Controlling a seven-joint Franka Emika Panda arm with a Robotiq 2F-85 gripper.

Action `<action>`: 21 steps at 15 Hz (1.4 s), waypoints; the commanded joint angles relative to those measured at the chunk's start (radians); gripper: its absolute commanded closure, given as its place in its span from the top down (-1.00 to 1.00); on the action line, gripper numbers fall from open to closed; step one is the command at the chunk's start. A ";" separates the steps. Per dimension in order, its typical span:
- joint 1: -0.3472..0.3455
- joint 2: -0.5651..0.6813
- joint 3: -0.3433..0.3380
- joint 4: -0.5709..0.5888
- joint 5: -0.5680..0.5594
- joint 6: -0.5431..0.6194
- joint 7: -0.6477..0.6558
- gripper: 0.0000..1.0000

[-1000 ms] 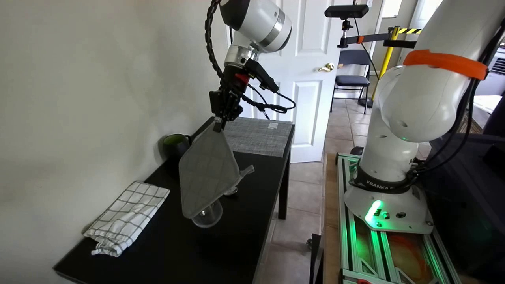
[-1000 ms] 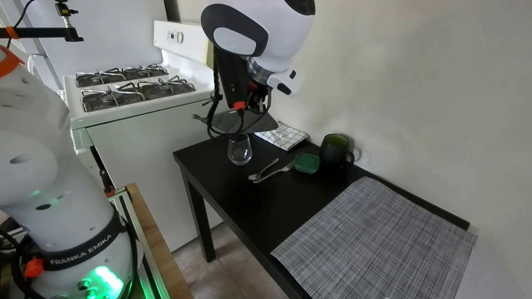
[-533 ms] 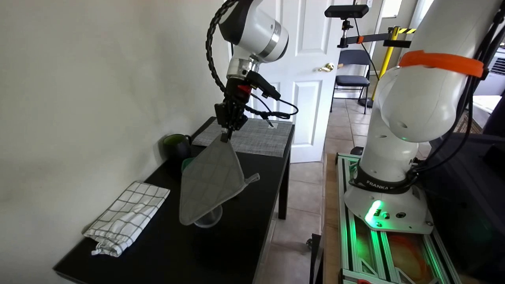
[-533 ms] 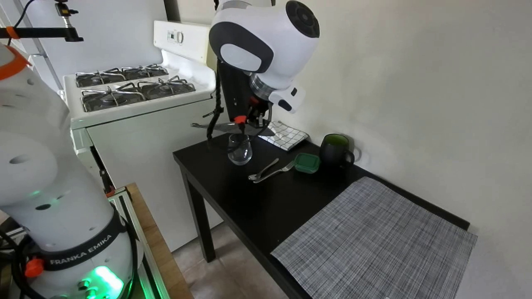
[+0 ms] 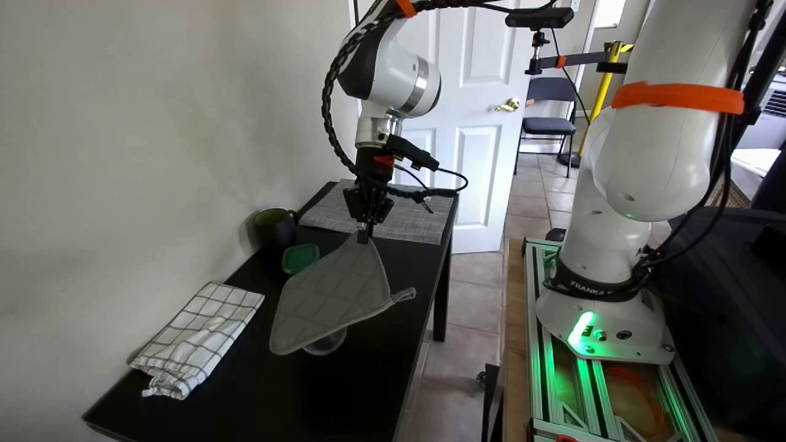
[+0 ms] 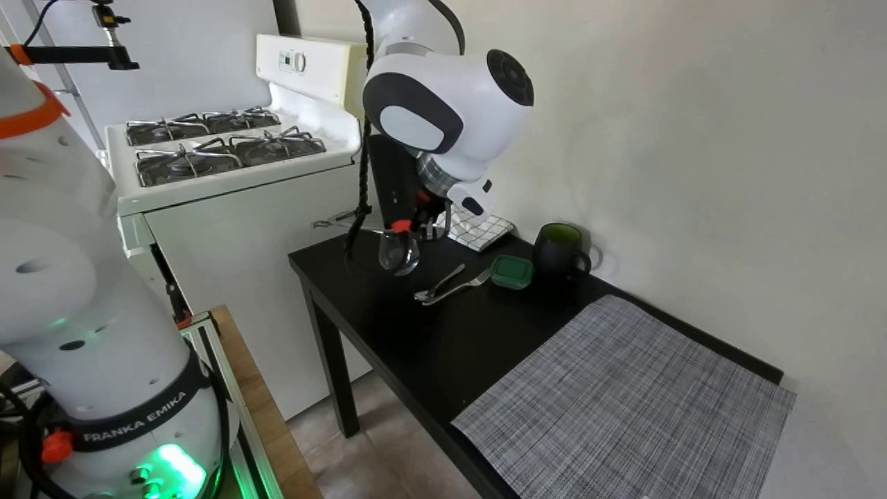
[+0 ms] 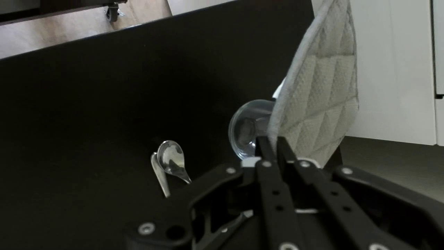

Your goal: Put the grey potholder on the glass cup

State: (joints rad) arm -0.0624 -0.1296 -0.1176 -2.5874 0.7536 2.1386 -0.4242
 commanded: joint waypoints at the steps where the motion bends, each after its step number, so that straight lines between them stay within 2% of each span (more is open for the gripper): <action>1: -0.003 0.045 0.005 0.019 -0.043 -0.008 0.005 -0.97; 5: -0.002 0.072 0.009 0.031 -0.057 0.012 0.003 -0.97; 12: 0.017 0.084 0.044 0.032 -0.067 0.112 -0.001 -0.97; 21: 0.035 0.091 0.068 0.045 -0.048 0.132 -0.007 -0.97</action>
State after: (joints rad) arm -0.0378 -0.0570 -0.0571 -2.5524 0.6998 2.2510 -0.4242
